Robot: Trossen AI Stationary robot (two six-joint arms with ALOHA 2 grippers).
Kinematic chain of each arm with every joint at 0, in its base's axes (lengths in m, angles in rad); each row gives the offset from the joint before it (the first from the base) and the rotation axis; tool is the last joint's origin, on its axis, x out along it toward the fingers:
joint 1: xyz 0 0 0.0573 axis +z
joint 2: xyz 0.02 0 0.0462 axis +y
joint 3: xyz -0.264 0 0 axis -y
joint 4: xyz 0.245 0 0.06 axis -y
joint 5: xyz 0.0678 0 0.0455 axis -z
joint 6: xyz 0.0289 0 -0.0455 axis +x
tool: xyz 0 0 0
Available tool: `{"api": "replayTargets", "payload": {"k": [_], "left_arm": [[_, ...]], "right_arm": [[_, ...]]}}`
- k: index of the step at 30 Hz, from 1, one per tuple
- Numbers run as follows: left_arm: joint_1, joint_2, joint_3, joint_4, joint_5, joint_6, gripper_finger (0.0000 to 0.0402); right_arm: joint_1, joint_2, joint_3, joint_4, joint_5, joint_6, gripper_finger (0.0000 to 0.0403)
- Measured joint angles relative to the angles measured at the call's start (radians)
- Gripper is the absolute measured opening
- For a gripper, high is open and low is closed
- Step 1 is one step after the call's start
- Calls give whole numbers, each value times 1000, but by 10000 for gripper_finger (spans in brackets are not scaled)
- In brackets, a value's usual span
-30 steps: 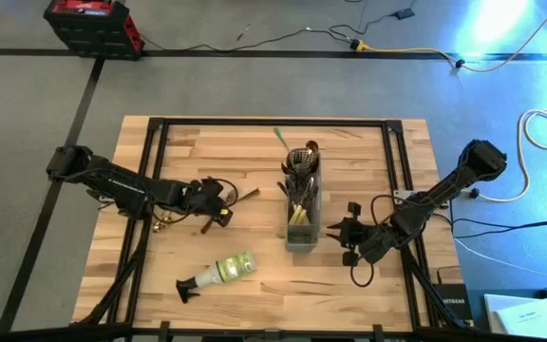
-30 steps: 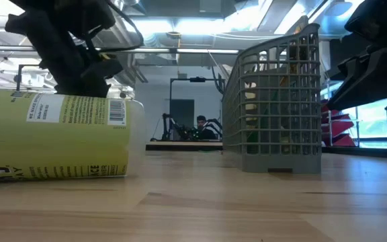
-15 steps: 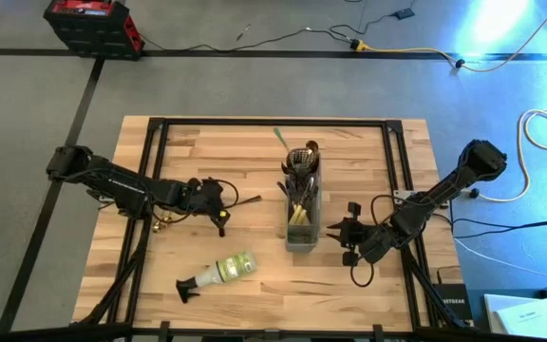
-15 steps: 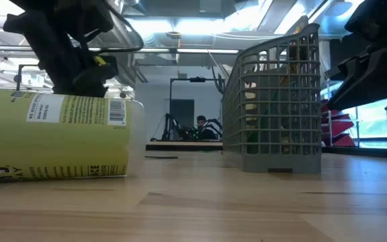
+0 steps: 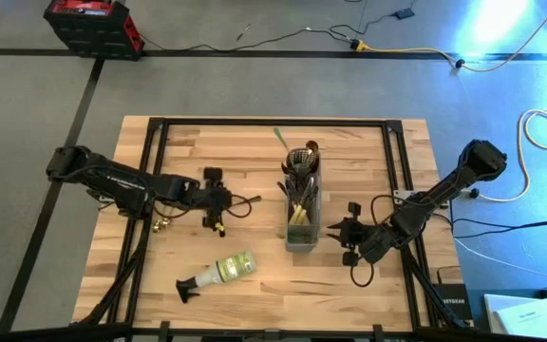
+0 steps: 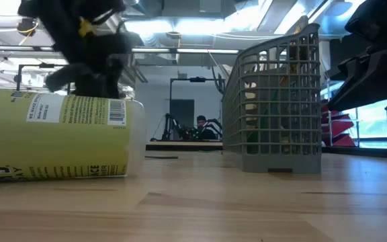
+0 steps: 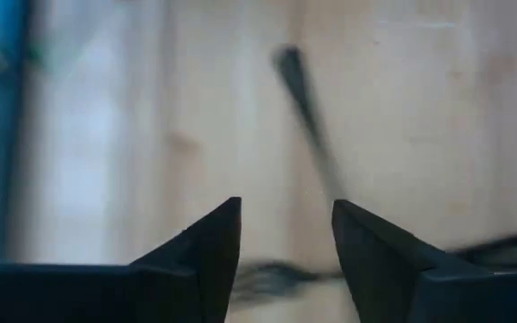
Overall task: Sort silverware
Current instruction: Put the fork into the silverware basket
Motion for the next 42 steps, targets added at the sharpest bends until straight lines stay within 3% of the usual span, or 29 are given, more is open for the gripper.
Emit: {"api": "replayTargets", "payload": {"k": [7, 11, 14, 20, 24, 32, 42], "left_arm": [[11, 0, 67, -33, -39, 1024, 145], [23, 32, 51, -51, -91, 1328, 144], [40, 81, 27, -68, -89, 1462, 144], [38, 196, 20, -83, -75, 1524, 144], [22, 211, 21, -135, 12, 1492, 144], [14, 217, 21, -149, 89, 1466, 144], [16, 326, 24, -134, 25, 1479, 140]], "right_arm": [[0, 0, 0, 0, 0, 0, 76], [0, 0, 0, 0, -7, 0, 76], [0, 0, -5, 5, -19, 0, 76], [0, 0, -50, 38, -27, 31, 76], [0, 0, -72, 71, -27, 39, 76], [0, 0, -74, 72, -27, 39, 76], [0, 0, -74, 73, -27, 38, 76]]}}
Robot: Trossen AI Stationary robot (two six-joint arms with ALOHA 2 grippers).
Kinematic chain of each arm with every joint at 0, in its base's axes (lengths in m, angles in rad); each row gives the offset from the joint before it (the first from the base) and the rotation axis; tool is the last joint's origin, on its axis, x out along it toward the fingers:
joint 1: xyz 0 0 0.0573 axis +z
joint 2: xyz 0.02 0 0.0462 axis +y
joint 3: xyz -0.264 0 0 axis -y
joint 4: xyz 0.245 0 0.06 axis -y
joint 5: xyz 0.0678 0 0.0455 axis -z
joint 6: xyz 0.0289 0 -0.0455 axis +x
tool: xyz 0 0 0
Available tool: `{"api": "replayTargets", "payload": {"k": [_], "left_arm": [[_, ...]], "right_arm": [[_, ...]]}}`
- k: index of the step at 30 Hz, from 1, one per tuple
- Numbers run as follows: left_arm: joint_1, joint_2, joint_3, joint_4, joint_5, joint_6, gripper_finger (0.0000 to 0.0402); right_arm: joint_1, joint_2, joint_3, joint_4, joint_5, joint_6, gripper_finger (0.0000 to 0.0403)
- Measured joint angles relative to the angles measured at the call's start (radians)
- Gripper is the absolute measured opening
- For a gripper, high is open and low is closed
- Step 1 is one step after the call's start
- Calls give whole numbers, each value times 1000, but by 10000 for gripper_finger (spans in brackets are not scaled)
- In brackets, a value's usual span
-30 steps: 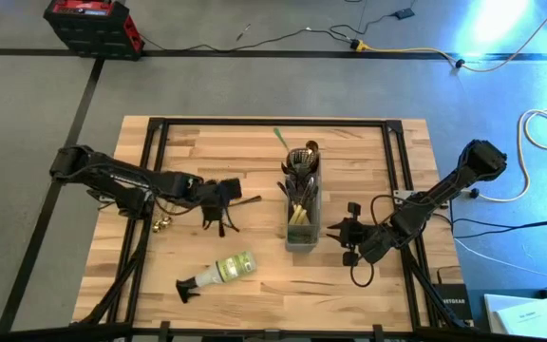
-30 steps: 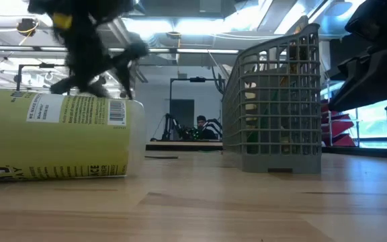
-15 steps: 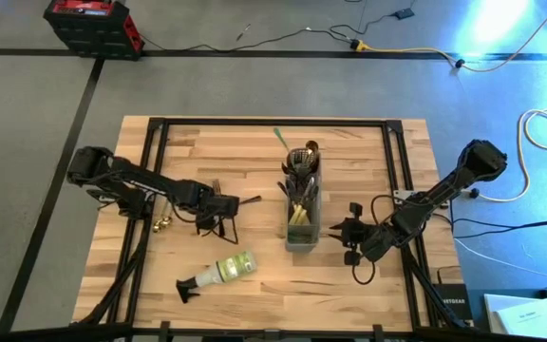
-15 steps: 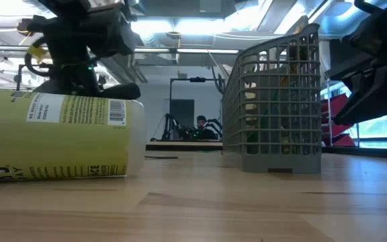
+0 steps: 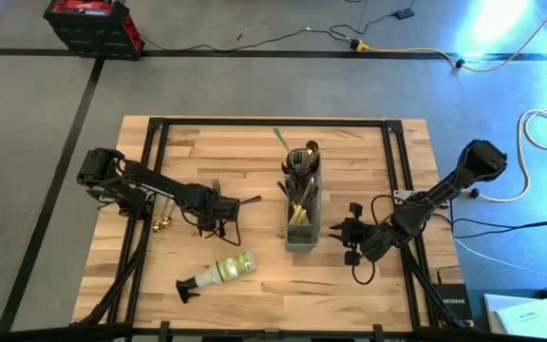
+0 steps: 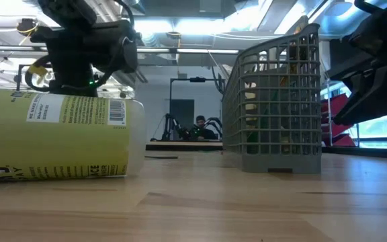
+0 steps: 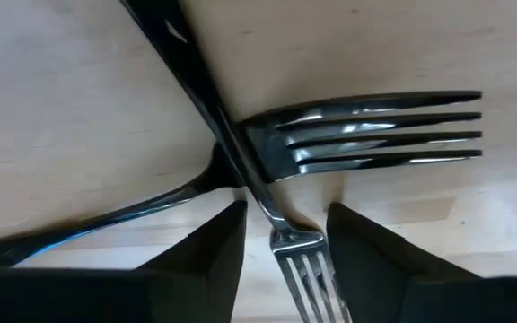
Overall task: Sort silverware
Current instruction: Put the fork into the silverware basket
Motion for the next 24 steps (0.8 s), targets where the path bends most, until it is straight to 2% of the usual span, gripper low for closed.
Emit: {"api": "replayTargets", "payload": {"k": [4, 12, 17, 24], "left_arm": [[0, 8, 1, -1, -10, 2, 111], [-3, 11, -1, 3, -54, -1, 11], [0, 13, 53, -60, -167, -4, 3], [1, -7, 240, -200, -250, -22, 0]], "right_arm": [[0, 0, 0, -3, 0, 0, 76], [0, 0, 0, -4, 0, 0, 76], [0, 0, 0, -4, 0, 0, 76], [0, 0, 0, -4, 0, 0, 76]]}}
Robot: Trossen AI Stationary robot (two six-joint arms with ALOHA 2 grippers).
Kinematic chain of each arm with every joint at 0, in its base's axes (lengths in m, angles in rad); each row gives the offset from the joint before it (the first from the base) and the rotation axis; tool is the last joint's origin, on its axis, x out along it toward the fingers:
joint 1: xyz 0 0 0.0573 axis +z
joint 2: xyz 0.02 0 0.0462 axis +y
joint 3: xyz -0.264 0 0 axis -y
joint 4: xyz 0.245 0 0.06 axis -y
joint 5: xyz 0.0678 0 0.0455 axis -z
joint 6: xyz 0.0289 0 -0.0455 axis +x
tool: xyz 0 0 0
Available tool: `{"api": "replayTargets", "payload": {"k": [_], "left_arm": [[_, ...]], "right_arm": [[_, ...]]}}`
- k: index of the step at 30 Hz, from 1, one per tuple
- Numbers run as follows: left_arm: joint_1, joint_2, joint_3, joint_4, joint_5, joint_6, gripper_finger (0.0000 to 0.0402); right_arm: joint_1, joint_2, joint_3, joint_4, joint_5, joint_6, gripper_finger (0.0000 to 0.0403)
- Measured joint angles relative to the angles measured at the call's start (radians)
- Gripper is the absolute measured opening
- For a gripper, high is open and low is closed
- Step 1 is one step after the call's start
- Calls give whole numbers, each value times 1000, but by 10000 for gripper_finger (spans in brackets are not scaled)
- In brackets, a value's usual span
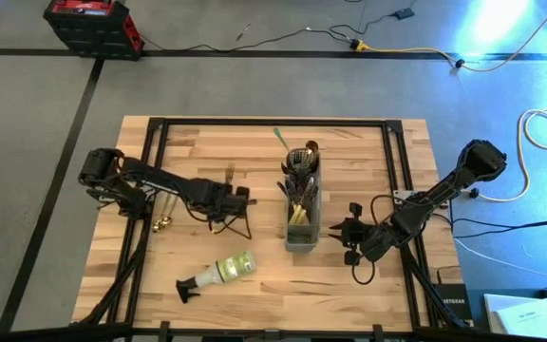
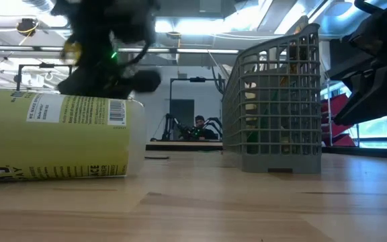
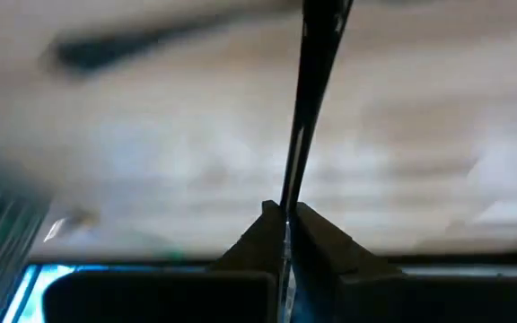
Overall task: Sort silverware
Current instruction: Put the fork into the silverware basket
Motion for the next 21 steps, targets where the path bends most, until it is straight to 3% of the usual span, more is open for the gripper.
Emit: {"api": "replayTargets", "payload": {"k": [11, 13, 21], "left_arm": [[41, -50, 311, -55, -251, 177, 0], [58, -50, 364, -41, -258, 169, 0], [98, -42, 398, 333, -248, 284, 0]], "right_arm": [[0, 0, 0, -4, 0, 0, 76], [0, 0, 0, -4, 0, 0, 76], [0, 0, 0, -5, 0, -7, 76]]}}
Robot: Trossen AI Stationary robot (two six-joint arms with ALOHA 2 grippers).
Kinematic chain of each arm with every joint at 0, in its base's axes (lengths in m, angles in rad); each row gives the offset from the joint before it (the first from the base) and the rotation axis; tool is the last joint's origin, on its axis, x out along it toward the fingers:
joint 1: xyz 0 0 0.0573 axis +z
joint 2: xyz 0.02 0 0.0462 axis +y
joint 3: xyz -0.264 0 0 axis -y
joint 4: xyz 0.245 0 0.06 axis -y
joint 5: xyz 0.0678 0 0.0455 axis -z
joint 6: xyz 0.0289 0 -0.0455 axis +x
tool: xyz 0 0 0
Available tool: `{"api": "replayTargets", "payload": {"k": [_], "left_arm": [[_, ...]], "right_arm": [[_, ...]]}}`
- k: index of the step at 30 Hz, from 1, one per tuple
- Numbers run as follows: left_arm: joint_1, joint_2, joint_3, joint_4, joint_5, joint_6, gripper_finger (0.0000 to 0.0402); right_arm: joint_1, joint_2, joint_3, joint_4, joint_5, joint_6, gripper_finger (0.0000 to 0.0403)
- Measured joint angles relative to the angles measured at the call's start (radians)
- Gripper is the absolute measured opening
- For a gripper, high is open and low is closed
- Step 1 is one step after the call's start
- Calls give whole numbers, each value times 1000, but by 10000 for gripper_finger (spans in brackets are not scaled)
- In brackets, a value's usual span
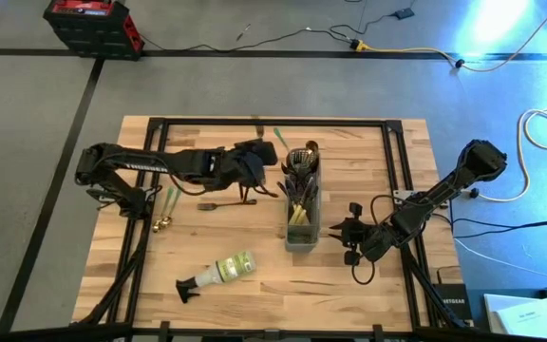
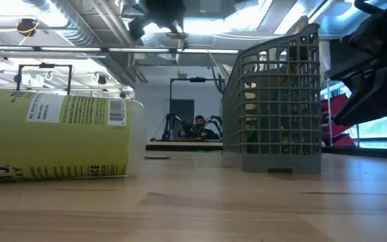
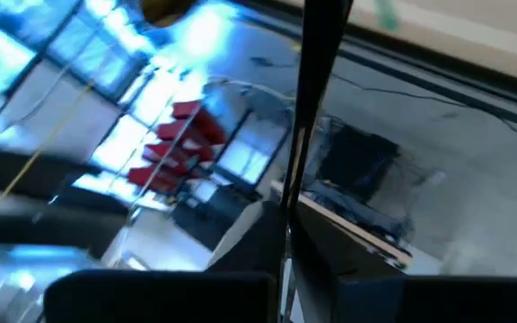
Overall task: Sort silverware
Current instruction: Put the fork into the silverware basket
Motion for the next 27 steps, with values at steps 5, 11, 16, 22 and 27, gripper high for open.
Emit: {"api": "replayTargets", "payload": {"k": [5, 11, 16, 22, 27], "left_arm": [[21, 31, 16, 30, 12, 42, 0], [40, 70, 47, 133, 17, 119, 0], [67, 87, 56, 339, 38, 209, 0], [87, 119, 55, 483, 163, 358, 0], [92, 151, 55, 532, 182, 404, 0]], "right_arm": [[0, 0, 0, -1, 0, 0, 76], [0, 0, 0, -4, 0, 0, 76], [0, 0, 0, -4, 0, -1, 76], [0, 0, 0, -4, 0, -4, 76], [0, 0, 0, -2, 5, -23, 76]]}}
